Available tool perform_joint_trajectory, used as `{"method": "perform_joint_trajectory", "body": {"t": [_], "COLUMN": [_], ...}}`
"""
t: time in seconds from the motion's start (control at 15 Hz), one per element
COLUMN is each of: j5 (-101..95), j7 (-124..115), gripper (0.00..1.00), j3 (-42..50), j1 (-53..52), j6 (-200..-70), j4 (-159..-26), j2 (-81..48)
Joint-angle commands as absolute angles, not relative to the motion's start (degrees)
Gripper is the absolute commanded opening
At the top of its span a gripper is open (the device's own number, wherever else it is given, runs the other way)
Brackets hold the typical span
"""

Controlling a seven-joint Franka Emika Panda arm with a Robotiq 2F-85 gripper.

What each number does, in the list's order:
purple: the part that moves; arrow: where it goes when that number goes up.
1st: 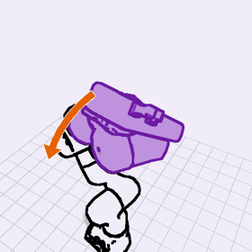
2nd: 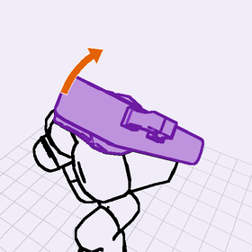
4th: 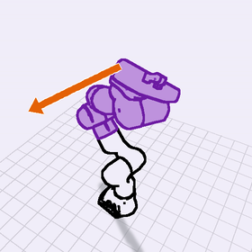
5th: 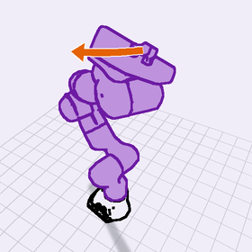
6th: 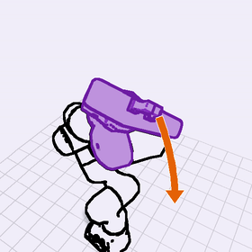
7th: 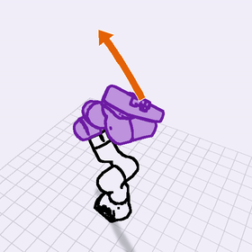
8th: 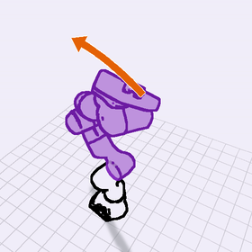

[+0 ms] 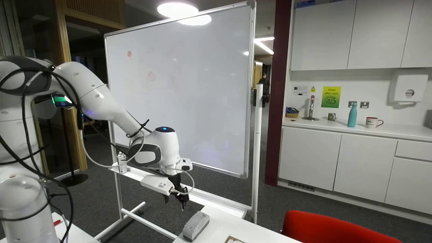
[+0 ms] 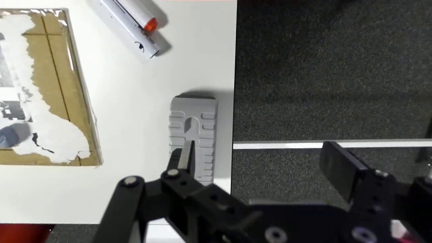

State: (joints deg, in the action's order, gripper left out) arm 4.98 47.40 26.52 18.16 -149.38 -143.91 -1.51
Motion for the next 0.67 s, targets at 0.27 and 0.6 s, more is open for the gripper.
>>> {"method": "perform_joint_trajectory", "body": {"t": [0.27,0.6], "j5": [7.84,12.1], "j7": [49.88,51.55], "gripper": [1.0,1.0], "j3": [23.61,20.89], "j1": [21.44,21.53], "j6": [-146.03,-156.08], "j4": [-140.77,-140.48], "j2": [-4.78,-7.27]}}
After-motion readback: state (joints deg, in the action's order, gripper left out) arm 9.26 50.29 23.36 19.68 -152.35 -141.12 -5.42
